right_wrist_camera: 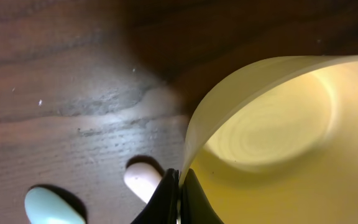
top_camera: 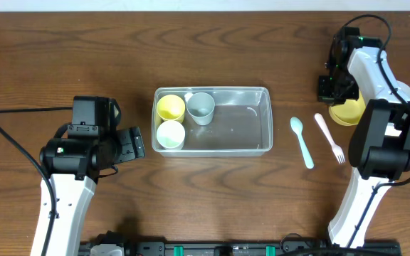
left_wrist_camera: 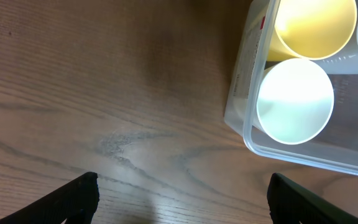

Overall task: Pack container
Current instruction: 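Reach the right gripper to the yellow bowl and grasp its rim, then lower the yellow bowl into the container's right side and release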

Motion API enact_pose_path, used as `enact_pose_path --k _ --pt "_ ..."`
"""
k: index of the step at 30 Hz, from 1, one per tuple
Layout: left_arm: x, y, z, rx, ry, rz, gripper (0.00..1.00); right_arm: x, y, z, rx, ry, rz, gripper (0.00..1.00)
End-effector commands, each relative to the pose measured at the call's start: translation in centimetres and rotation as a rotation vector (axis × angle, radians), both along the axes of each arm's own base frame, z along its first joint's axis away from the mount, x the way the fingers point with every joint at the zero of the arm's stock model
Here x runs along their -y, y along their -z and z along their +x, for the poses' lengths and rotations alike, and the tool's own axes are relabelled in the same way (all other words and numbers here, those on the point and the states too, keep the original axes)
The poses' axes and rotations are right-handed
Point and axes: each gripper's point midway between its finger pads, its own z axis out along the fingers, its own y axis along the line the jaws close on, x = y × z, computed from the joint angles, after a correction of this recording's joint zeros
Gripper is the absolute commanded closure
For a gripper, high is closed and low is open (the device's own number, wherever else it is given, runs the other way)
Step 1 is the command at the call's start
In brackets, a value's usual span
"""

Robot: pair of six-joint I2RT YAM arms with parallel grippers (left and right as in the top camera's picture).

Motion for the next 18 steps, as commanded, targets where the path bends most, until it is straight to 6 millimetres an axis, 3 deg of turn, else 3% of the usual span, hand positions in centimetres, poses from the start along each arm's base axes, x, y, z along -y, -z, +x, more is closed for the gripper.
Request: enact_pose_path --k 1,4,7,10,14,18 --pt "0.0 0.0 0.0 0.001 -0.012 -0.007 0.13 -1.3 -3.1 0.9 0.056 -0.031 0.012 0.99" --pt "0.0 0.0 0.0 0.001 -0.012 -0.007 0.13 -2.6 -8.0 1.6 0.156 -0.059 0.041 0.99" --pt "0.0 0.0 0.0 0.000 -0.012 -0.007 0.13 -5.7 -13.4 1.7 0.286 -0.165 0.122 0.99" --pt "0.0 0.0 0.0 0.001 -0.012 -0.007 0.13 -9.2 -17.8 0.6 0.385 -0.296 0.174 0.99" --pt "0.0 0.0 0.0 0.001 -0.012 -0.007 0.13 -14.4 -20.8 -2.2 0.413 -0.495 0.211 0.99" --pt "0.0 0.0 0.0 0.001 -0.012 -0.007 0.13 -19.4 -20.8 -5.1 0.362 -0.676 0.231 0.99"
